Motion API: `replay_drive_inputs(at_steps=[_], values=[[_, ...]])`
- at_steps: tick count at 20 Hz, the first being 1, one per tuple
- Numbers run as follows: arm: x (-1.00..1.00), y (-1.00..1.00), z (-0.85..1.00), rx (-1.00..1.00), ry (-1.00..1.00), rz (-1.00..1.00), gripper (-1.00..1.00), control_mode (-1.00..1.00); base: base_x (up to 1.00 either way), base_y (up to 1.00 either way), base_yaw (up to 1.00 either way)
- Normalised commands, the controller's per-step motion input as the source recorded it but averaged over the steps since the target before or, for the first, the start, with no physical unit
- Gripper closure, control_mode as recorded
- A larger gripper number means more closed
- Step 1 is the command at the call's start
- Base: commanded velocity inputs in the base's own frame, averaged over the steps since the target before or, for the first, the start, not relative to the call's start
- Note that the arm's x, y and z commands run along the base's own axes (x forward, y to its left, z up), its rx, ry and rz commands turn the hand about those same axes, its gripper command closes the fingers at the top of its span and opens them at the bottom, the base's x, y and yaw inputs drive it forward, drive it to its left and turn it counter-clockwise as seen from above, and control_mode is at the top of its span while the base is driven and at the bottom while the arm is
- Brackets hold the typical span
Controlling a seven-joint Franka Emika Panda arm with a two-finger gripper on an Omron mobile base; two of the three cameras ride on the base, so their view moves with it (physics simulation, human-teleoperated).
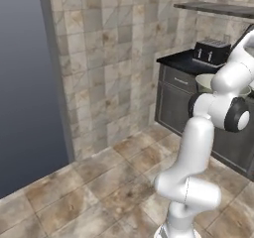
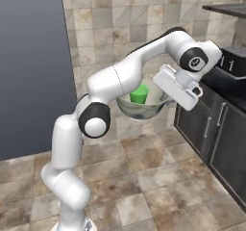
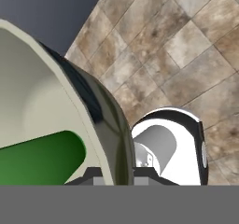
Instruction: Place the cup inside the bowl on the dining table and move the bowl to any counter.
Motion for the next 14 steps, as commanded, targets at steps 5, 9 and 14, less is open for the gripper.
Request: replay_drive_inputs(at_steps=[5, 9, 14], values=[[0.0, 0.0, 0.0, 0.0, 0.0, 0.0, 1.0, 1.0, 0.43, -0.23, -0.3], [0.0, 0.0, 0.0, 0.0, 0.0, 0.0, 1.0, 1.0, 0.38, -0.22, -0.3], [0.0, 0.0, 0.0, 0.0, 0.0, 0.0, 1.0, 1.0, 0.33, -0.18, -0.32]])
